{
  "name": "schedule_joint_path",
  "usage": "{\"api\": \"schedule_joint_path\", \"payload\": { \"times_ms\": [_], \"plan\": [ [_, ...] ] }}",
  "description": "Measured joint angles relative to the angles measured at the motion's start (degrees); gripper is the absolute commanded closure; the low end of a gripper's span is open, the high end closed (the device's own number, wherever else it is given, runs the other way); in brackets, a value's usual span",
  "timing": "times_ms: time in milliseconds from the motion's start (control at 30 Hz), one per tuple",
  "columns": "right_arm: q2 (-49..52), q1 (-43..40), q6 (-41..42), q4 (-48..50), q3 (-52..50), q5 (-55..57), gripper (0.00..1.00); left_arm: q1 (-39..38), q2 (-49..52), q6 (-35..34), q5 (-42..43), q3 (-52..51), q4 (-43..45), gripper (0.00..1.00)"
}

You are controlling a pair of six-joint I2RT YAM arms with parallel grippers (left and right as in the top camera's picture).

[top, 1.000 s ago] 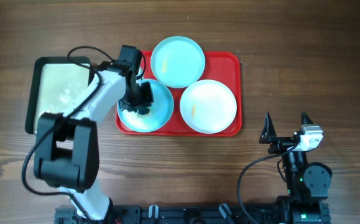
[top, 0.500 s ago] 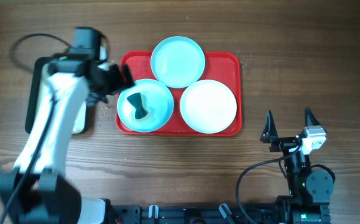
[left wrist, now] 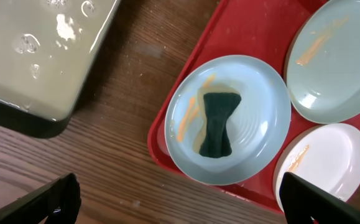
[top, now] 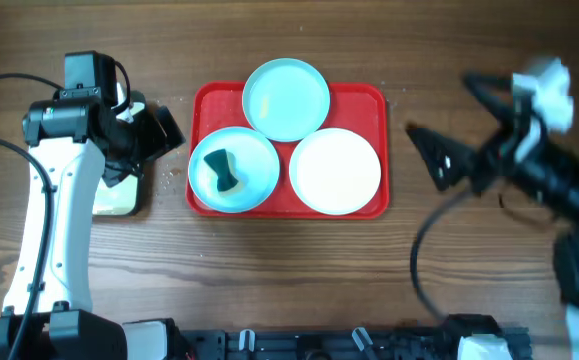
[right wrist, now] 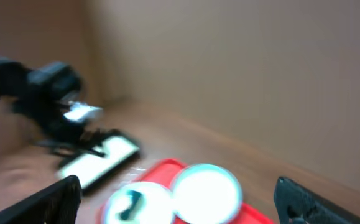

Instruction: Clean dirty plates on tray and stack at the side

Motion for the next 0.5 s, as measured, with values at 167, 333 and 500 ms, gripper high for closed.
{"api": "schedule_joint_path", "payload": {
  "times_ms": [167,333,500],
  "plan": [
    [17.4,1.6,16.5,12.5,2.3,-11.6,0.3,0.0,0.0,0.0,0.0,0.0,0.3,0.0],
    [34.7,18.1,17.8,-8.3,10.6,14.7,0.41,0.0,0.1,0.0,0.0,0.0,0.6,0.0],
    [53.1,30.4,17.9,-4.3,13.2,31.5,0.5,0.0,0.1,0.0,0.0,0.0,1.7,0.05]
  ]
}}
